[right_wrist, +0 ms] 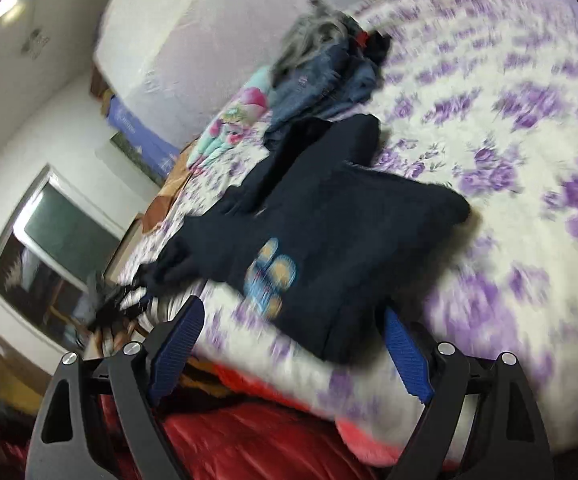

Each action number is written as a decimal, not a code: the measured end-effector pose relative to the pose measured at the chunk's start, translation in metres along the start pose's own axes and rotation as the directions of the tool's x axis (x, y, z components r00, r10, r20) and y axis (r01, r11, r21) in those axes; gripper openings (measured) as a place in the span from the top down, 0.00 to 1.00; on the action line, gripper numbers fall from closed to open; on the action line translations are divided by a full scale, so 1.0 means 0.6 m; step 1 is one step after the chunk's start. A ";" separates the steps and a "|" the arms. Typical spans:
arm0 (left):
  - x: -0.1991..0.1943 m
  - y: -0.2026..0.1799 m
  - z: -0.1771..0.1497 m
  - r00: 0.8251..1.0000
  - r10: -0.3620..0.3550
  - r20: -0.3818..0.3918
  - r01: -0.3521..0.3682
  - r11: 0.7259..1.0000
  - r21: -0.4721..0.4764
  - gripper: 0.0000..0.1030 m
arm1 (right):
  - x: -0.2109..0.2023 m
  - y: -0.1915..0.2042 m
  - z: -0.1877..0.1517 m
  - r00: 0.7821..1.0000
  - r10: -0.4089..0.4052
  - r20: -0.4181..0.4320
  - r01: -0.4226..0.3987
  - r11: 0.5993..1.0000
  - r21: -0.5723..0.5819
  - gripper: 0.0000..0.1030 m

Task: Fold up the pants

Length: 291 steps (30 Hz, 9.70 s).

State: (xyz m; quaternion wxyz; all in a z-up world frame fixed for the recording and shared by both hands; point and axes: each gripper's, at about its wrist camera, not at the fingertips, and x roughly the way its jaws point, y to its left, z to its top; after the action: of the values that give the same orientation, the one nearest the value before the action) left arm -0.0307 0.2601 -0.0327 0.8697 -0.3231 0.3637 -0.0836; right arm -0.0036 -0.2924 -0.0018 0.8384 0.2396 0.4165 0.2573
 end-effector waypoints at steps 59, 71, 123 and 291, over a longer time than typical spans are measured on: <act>0.108 -0.070 0.121 0.939 0.290 -0.186 -0.223 0.923 0.314 0.16 | 0.164 -0.016 0.148 0.990 -0.041 -0.134 0.047 0.998 0.040 0.60; 0.113 -0.144 0.108 0.951 0.301 -0.063 -0.236 0.845 0.480 0.86 | 0.163 0.006 0.166 0.994 -0.060 -0.089 0.056 0.997 -0.047 0.88; 0.150 -0.051 0.167 0.985 0.174 -0.009 -0.167 0.960 0.226 0.54 | -0.229 0.010 -0.018 0.885 -0.371 0.281 0.460 0.790 -0.406 0.78; 0.076 -0.008 0.131 0.991 -0.007 -0.136 0.004 1.000 -0.022 0.22 | -0.080 -0.141 0.117 0.944 -0.318 0.088 0.319 0.948 0.006 0.35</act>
State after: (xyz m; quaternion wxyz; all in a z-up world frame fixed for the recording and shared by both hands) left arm 0.0566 0.2786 -0.0145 0.8392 -0.3268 0.4220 -0.1039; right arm 0.0488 -0.3995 0.0116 0.8874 0.1767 0.4115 0.1094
